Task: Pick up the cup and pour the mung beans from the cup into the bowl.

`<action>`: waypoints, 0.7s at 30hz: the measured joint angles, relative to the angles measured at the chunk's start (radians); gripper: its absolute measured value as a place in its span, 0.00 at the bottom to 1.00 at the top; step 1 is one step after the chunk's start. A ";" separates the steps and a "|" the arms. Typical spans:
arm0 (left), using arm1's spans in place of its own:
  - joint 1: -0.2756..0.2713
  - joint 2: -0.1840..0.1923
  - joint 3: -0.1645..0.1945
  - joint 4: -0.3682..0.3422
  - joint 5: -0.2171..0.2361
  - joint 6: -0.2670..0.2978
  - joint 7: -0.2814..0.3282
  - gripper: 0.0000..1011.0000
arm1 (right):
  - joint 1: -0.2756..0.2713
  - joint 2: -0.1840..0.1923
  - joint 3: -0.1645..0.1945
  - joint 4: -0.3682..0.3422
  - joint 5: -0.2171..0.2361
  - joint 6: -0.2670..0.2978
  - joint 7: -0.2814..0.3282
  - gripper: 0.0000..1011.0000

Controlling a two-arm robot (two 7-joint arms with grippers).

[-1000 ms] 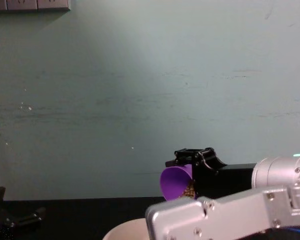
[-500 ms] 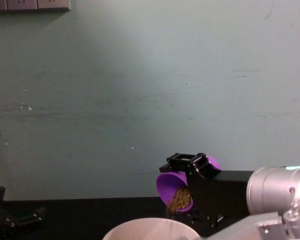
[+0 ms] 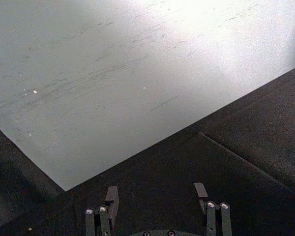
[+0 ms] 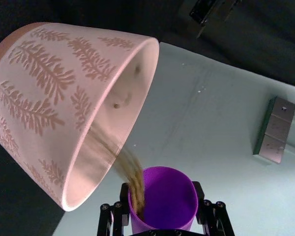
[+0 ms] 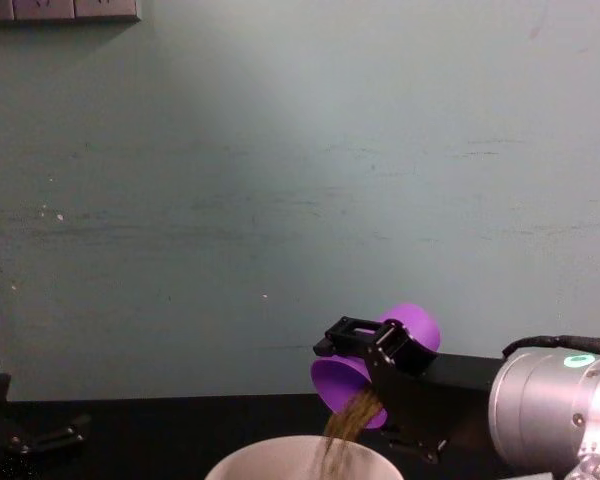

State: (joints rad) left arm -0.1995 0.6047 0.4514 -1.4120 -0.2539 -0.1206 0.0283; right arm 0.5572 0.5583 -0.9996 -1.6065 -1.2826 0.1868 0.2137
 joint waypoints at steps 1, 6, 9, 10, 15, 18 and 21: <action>0.000 0.000 0.000 0.000 0.000 0.000 0.000 0.99 | 0.000 0.000 -0.001 0.000 -0.008 0.001 -0.002 0.73; 0.000 0.000 0.000 0.000 0.000 0.000 0.000 0.99 | -0.001 0.001 -0.014 0.003 -0.066 0.008 -0.008 0.73; 0.000 0.000 0.000 0.000 0.000 0.000 0.000 0.99 | 0.002 0.002 -0.029 0.007 -0.124 0.018 -0.007 0.73; 0.000 0.000 0.000 0.000 0.000 0.000 0.000 0.99 | 0.002 0.003 -0.031 0.008 -0.134 0.020 -0.007 0.73; 0.000 0.000 0.000 0.000 0.000 0.000 0.000 0.99 | 0.000 0.007 -0.040 0.008 -0.195 0.035 -0.017 0.73; 0.000 0.000 0.000 0.000 0.000 0.000 0.000 0.99 | -0.003 0.010 -0.041 0.007 -0.212 0.037 -0.023 0.73; 0.000 0.000 0.000 0.000 0.000 0.000 0.000 0.99 | -0.013 0.016 -0.024 -0.006 -0.195 0.033 -0.036 0.73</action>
State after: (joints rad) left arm -0.1995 0.6047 0.4514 -1.4120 -0.2539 -0.1205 0.0283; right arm 0.5441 0.5746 -1.0239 -1.6125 -1.4778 0.2195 0.1774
